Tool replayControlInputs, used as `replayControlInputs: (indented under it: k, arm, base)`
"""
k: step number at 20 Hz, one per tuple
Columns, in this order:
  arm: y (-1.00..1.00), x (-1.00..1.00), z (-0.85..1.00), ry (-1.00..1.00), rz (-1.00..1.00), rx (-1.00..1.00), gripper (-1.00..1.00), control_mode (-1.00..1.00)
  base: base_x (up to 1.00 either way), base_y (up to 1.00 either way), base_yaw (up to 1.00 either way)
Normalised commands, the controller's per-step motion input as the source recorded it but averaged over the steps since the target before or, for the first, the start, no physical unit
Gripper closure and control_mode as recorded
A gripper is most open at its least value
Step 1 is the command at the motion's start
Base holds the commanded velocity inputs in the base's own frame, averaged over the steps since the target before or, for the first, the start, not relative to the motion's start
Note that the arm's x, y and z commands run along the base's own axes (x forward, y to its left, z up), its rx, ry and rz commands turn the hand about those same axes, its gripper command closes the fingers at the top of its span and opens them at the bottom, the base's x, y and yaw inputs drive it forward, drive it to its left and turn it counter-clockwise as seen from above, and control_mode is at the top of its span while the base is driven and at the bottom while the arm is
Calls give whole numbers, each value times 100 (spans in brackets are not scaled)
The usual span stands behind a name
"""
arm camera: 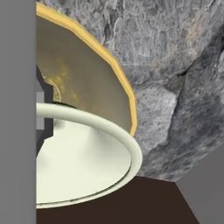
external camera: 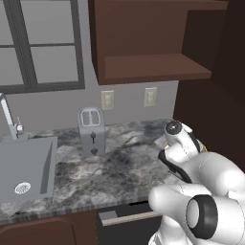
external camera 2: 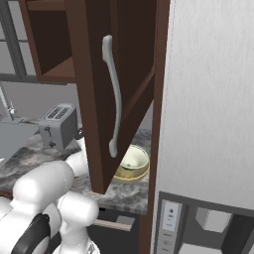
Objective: Pick up the bowls on the counter and stack them on top of one another in the open cabinet. Place the smaller bowl on top of the larger bowl.
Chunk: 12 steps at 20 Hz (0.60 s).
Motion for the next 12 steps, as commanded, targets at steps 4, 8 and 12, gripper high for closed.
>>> replayControlInputs:
  k: [4,8,12]
  arm:
    - [0,0,-52,-1,0,0,100,-100]
    - [0,0,-39,-2,0,0,100,-100]
    - [0,0,-6,-1,0,0,-100,-100]
  base:
    - [0,0,0]
    - [0,0,0]
    - [0,0,0]
